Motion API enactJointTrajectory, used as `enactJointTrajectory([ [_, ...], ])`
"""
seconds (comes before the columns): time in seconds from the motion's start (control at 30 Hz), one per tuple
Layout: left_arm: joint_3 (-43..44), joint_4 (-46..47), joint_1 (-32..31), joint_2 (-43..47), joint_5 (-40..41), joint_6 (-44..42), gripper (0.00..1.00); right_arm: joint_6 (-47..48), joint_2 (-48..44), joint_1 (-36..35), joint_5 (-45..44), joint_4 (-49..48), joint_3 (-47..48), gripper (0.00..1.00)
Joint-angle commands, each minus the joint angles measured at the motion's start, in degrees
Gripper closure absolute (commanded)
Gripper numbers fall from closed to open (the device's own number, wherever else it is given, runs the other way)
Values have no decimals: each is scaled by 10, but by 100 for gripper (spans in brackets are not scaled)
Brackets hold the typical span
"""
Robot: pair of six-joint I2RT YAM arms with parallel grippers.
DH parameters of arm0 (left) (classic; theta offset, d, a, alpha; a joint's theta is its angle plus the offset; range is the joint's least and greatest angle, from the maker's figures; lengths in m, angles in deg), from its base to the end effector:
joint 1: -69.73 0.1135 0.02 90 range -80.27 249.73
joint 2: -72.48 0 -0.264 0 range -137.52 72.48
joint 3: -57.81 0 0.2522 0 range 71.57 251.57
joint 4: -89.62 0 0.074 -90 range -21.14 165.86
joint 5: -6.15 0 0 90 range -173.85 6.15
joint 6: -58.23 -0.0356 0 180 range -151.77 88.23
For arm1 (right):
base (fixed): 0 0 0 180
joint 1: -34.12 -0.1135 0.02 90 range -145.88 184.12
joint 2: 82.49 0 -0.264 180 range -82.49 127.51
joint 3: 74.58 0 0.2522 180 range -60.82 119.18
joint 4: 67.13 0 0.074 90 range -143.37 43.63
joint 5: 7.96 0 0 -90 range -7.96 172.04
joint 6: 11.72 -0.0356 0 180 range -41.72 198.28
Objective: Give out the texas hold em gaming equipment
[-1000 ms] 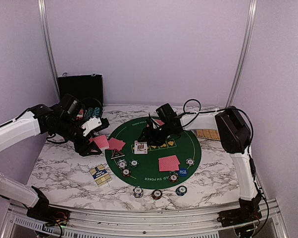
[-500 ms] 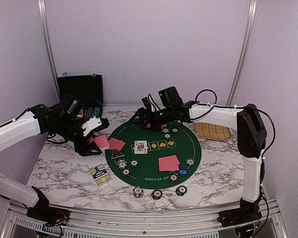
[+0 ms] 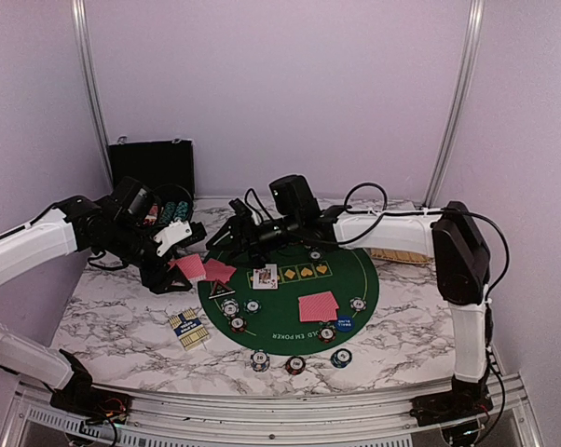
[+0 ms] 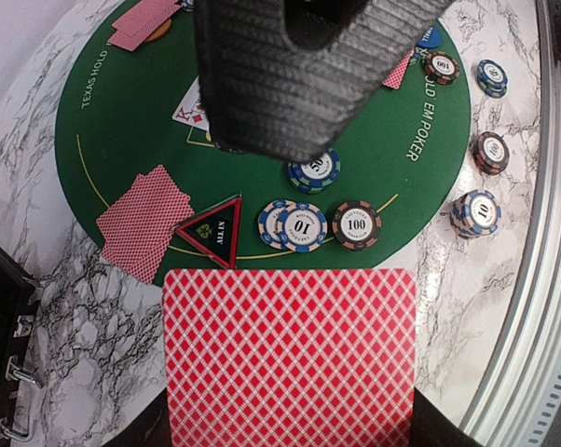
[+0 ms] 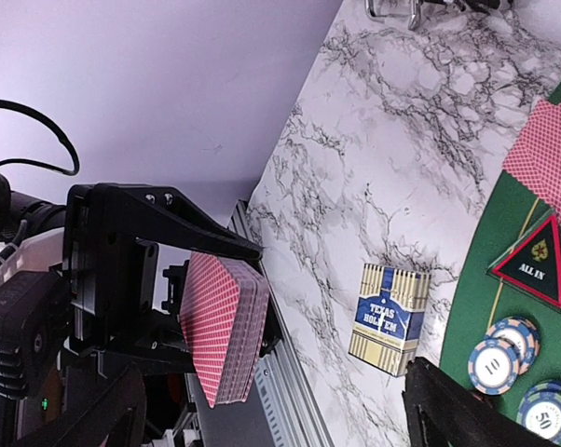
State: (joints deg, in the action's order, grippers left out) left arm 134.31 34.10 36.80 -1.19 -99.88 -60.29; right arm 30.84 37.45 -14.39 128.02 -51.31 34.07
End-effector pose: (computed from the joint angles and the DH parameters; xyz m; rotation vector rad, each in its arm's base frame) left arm 0.2156 -0.1514 0.2932 1.3664 2.0686 -0.3806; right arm 0.3034 0.3817 0.2479 -0.6336 2.3517 1.7405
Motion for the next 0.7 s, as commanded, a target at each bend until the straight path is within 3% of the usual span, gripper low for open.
enactJointTrajectory([
  [0.0,16,3,2,-2,-13,-2,100,-34,25,-14,26,-43,24,7],
  [0.67,22,6,2,-12,-21,1,100,-113,121,-57,73,-101,116,15],
])
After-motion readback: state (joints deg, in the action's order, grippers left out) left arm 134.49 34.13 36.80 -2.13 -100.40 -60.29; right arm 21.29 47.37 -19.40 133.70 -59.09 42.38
